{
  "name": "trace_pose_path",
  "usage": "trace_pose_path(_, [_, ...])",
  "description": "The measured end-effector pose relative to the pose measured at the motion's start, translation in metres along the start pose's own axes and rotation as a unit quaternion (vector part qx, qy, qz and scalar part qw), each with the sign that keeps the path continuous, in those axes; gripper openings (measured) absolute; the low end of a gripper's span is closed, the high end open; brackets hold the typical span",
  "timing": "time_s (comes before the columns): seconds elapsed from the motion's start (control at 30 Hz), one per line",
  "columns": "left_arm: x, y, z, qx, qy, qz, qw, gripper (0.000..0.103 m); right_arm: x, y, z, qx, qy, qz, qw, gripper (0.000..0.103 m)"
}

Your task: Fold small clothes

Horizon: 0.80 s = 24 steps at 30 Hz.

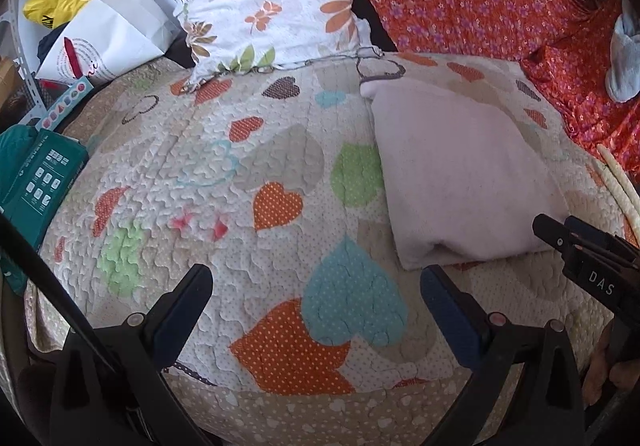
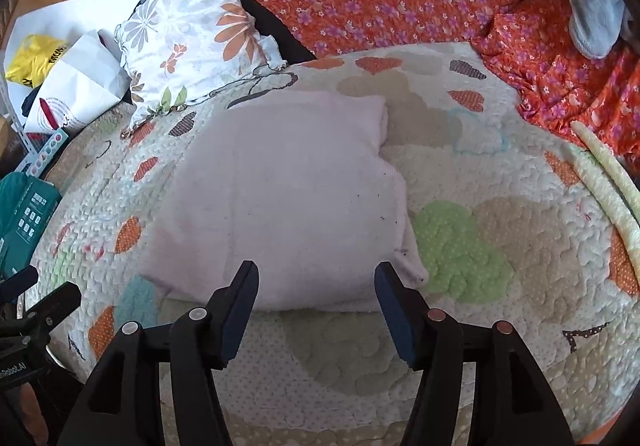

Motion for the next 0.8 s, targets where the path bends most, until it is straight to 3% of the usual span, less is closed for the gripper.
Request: trace_pose_path(0.8, [-0.003,0.012,0.023,-0.044,0.010,-0.011,0.9989,0.103,0.000,0.003,-0.001,0.006,0.021,-0.005,1.000,0.072])
Point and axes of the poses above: each gripper's, at about its wrist camera, not at the fingertips, and z roughly the way its jaws point, x to its right, y to its underside, the point moved 4 cm from there along z, roughly the way its jaws point, and after that the axes turned 8 degrees about -y, right-handed, at the moved point
